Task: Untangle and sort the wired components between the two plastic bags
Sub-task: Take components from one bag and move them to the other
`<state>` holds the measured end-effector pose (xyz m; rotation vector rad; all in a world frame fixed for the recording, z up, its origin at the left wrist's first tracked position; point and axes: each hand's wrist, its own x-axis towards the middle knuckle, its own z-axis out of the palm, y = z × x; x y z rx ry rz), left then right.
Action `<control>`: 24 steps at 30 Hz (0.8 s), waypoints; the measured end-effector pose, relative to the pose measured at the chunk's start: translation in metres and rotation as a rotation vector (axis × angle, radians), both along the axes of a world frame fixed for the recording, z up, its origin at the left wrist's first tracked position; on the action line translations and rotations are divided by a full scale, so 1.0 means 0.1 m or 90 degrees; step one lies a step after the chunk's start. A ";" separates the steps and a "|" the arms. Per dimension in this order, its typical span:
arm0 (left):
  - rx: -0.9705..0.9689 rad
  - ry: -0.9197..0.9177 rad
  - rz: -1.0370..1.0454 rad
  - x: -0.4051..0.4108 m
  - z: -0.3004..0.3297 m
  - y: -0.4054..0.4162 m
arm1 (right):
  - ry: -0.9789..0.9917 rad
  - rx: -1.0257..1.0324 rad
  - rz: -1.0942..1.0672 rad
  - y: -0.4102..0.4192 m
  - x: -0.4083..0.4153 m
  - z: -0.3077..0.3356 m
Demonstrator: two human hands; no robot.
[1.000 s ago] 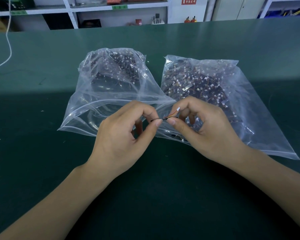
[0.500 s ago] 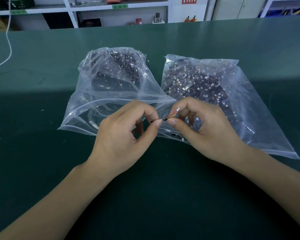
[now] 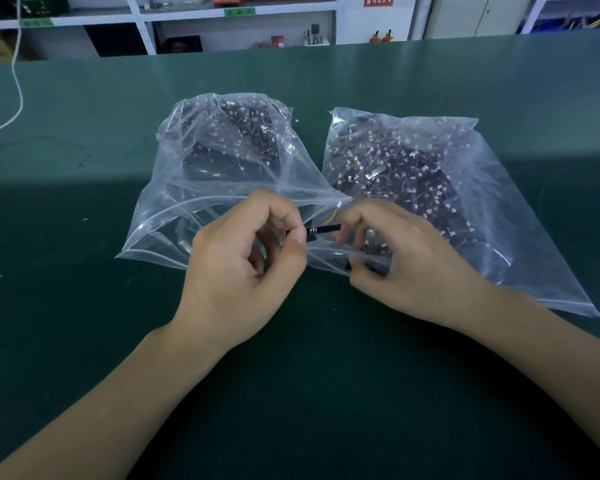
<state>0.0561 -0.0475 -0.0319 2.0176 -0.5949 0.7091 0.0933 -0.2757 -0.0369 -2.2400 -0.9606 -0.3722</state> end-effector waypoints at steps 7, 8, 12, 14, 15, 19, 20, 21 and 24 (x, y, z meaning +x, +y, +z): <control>0.137 0.024 -0.035 0.00 -0.05 -0.01 | -0.024 0.046 -0.022 -0.02 0.01 0.00; 0.143 0.020 -0.031 0.01 -0.06 -0.01 | -0.027 0.044 -0.022 -0.02 0.01 0.00; 0.164 0.011 -0.028 0.04 -0.06 0.02 | -0.037 0.056 -0.015 -0.02 0.04 -0.01; 0.182 0.008 -0.021 0.03 -0.05 0.02 | -0.044 0.064 -0.015 -0.03 0.04 -0.01; 0.193 0.006 -0.014 0.03 -0.05 0.02 | -0.046 0.071 -0.016 -0.03 0.05 -0.01; 0.245 -0.011 0.016 0.03 -0.06 0.00 | -0.050 0.093 -0.021 -0.03 0.04 0.00; 0.258 -0.018 0.023 0.02 -0.06 -0.01 | -0.047 0.095 -0.020 -0.03 0.04 0.00; 0.271 -0.027 0.031 0.02 -0.05 -0.01 | -0.041 0.097 -0.017 -0.03 0.04 0.00; 0.336 -0.080 0.072 0.02 -0.04 -0.06 | -0.030 0.103 -0.014 -0.02 0.03 0.00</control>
